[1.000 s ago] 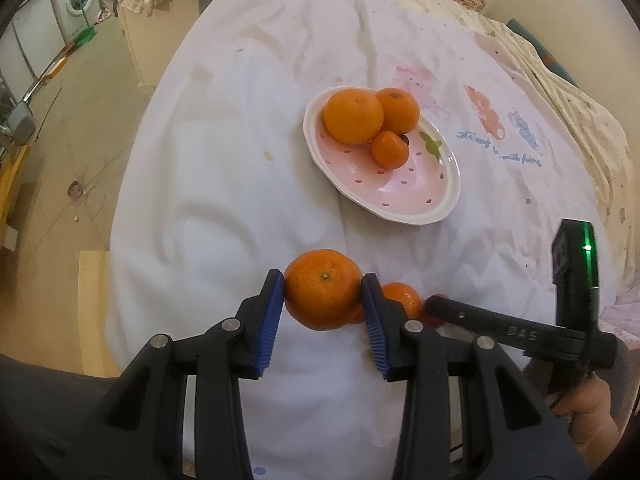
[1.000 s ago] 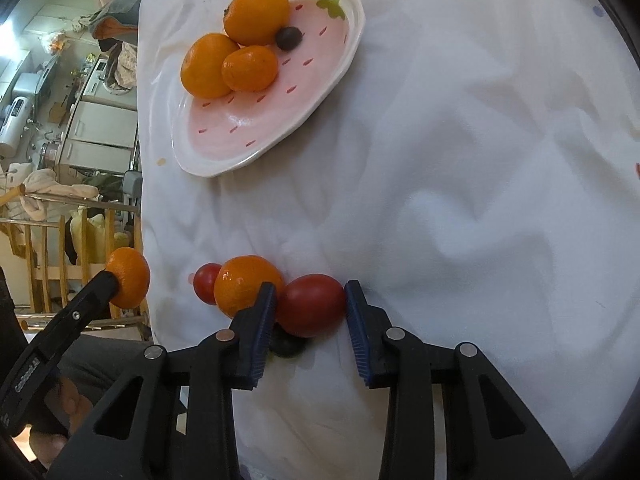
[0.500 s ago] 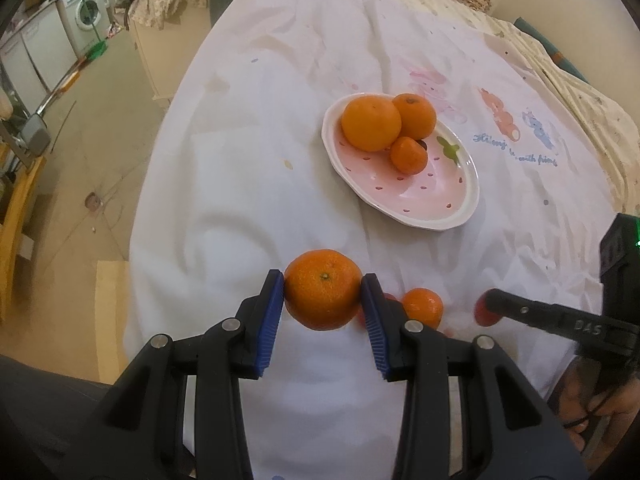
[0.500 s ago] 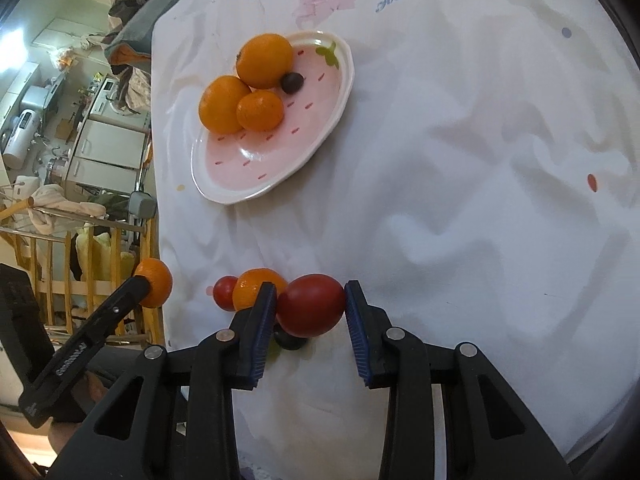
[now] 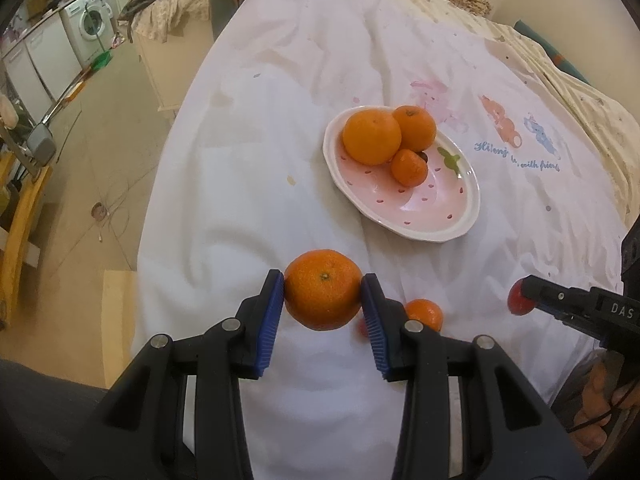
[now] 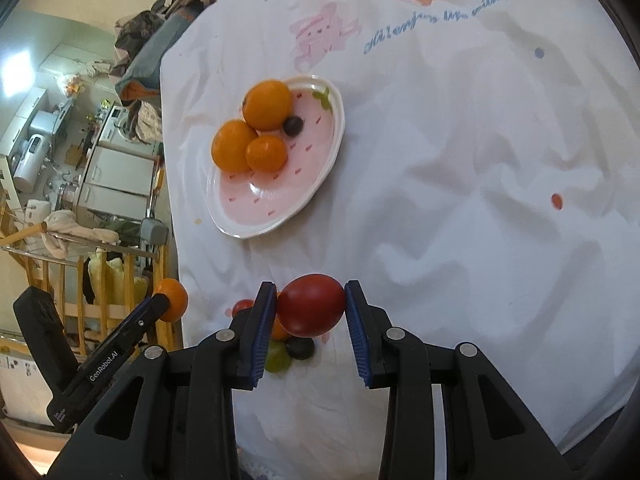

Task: Organize fruits
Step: 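Carry the mandarin and red tomato over the pink plate with both grippers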

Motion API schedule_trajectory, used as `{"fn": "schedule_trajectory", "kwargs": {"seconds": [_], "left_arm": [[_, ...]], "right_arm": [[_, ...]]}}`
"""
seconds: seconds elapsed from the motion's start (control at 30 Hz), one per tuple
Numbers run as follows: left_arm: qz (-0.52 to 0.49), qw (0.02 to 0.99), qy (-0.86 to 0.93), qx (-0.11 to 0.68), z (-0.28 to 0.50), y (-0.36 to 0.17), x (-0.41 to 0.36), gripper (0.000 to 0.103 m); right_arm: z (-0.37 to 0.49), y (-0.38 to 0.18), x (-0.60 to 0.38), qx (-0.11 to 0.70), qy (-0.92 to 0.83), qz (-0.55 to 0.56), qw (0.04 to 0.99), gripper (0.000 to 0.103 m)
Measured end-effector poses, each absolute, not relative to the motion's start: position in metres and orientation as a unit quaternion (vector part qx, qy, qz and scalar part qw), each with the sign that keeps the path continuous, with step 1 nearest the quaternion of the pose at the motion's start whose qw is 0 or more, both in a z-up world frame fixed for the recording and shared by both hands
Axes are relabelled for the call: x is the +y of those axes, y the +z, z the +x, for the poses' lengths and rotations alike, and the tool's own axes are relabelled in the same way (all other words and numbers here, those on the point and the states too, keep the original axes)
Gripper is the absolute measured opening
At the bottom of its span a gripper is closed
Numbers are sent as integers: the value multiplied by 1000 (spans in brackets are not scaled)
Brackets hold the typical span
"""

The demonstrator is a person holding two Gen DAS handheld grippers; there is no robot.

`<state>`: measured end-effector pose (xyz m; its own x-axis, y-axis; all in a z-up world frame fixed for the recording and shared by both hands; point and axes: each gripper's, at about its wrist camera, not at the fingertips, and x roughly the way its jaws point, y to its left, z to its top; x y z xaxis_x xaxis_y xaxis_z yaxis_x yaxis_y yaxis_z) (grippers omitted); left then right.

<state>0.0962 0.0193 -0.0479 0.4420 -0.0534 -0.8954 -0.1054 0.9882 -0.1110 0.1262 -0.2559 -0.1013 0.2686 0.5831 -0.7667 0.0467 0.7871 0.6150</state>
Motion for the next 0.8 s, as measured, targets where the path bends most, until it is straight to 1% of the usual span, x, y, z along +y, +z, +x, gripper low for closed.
{"fn": "schedule_trajectory", "kwargs": {"seconds": [0.3,0.5,0.63,0.8], "left_arm": [[-78,849,12,523,108,-30,17,35],[-65,854,2,517,123,-18,10,35],[-53,856,-4,514,135,-13,4,35],[-33,857,-13,514,151,-14,-3,35]], "right_arm": [[127,-72,-262,525,194,268,784,37],[134,-51,-273,474,245,321,783,37],[141,-33,-277,447,251,308,801,37],[157,-27,-281,442,243,289,813,37]]}}
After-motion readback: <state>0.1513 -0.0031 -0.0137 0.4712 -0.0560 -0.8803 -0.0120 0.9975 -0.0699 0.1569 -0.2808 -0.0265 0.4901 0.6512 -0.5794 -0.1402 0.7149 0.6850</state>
